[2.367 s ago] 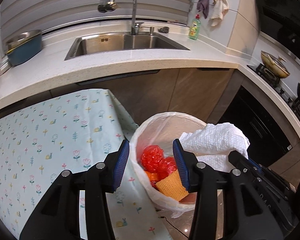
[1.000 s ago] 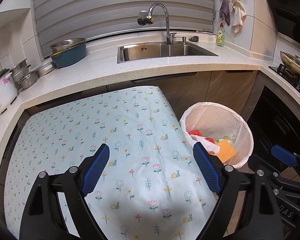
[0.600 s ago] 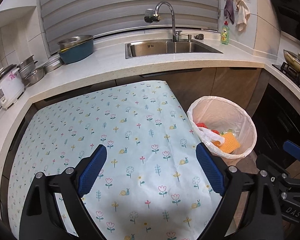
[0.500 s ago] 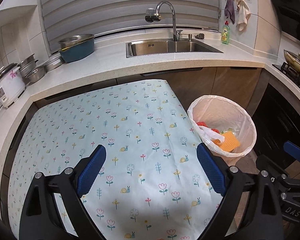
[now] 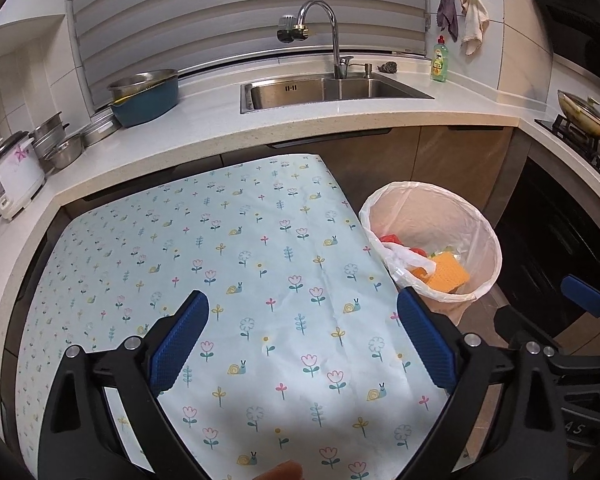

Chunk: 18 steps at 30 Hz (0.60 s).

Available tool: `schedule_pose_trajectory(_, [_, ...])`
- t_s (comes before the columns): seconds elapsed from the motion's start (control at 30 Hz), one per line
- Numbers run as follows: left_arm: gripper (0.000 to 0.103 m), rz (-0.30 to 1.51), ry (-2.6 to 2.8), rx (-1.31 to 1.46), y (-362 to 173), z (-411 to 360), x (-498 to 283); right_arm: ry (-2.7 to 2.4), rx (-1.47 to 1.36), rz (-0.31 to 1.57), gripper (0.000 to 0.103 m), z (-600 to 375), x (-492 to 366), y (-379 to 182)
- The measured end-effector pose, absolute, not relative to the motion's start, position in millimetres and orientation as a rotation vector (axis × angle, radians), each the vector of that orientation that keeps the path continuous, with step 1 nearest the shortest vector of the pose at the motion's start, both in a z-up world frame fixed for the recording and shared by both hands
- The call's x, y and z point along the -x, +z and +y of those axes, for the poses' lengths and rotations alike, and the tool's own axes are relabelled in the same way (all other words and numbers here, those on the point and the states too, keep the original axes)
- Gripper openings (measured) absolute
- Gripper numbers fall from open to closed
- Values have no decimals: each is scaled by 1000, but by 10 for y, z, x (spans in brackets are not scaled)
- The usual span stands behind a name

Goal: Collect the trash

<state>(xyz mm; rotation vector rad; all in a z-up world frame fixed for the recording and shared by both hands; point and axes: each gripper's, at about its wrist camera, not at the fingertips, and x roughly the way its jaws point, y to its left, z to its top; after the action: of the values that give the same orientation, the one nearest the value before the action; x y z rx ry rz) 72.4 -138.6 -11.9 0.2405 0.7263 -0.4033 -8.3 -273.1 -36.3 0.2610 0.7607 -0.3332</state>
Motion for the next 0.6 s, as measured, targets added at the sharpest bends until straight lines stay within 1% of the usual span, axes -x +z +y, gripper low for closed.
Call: schedule_pose_trajectory(0.6, [91, 733, -380, -232, -134, -1374, -718, -346, -242, 764, 97, -2728, 83, -386])
